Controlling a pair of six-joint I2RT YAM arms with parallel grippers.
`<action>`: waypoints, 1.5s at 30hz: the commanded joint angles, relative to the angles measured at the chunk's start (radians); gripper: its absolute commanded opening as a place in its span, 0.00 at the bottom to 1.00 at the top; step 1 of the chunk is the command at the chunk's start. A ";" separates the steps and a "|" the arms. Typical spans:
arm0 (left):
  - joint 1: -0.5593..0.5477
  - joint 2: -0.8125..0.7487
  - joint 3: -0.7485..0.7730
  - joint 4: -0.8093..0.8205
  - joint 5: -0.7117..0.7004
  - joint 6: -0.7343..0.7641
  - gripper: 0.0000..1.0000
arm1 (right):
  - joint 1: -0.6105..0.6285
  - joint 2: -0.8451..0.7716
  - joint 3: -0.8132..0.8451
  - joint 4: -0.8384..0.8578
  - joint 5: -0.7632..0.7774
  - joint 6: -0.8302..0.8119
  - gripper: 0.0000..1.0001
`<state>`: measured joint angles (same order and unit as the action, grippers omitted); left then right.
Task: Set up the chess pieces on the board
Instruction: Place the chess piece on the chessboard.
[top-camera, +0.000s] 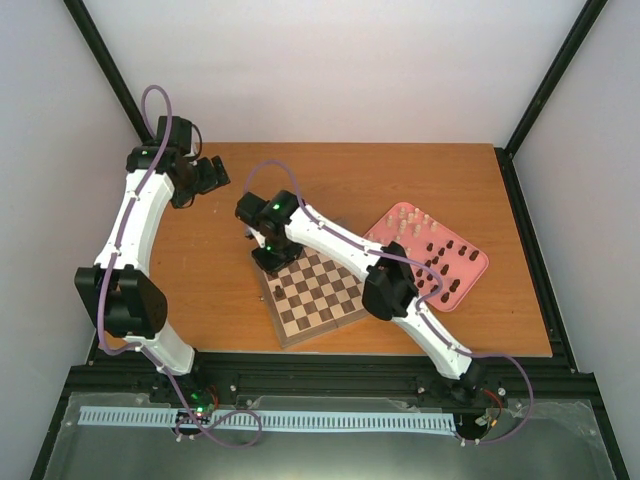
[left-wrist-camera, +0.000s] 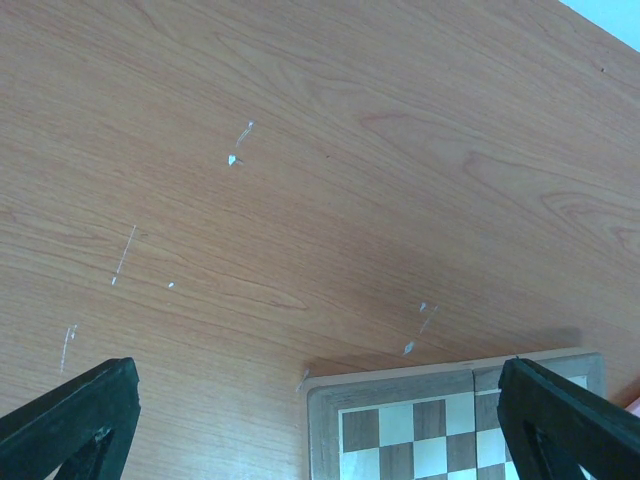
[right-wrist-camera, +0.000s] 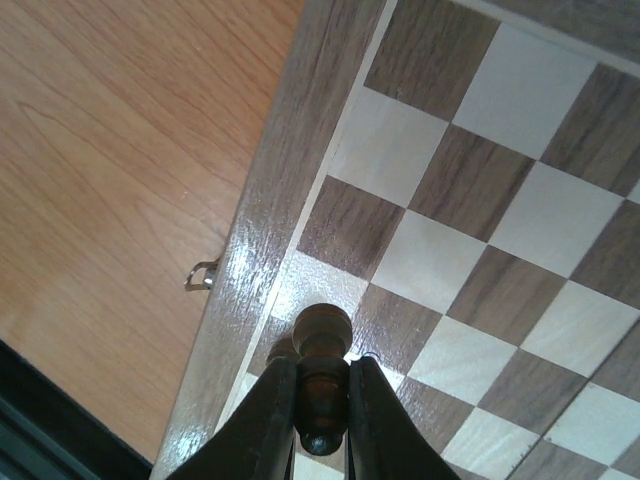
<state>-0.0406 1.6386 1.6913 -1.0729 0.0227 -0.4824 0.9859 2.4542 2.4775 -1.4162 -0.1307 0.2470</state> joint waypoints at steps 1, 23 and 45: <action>-0.003 -0.033 0.006 0.004 0.002 -0.010 1.00 | 0.016 0.041 -0.007 -0.011 0.009 -0.022 0.03; -0.003 -0.018 0.001 0.008 -0.001 -0.007 1.00 | 0.031 0.077 -0.008 -0.016 -0.021 -0.061 0.03; -0.003 -0.031 -0.006 0.008 0.006 -0.006 1.00 | 0.042 0.083 -0.008 -0.032 0.014 -0.054 0.10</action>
<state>-0.0406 1.6367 1.6814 -1.0710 0.0235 -0.4824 1.0157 2.5160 2.4657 -1.4254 -0.1406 0.1986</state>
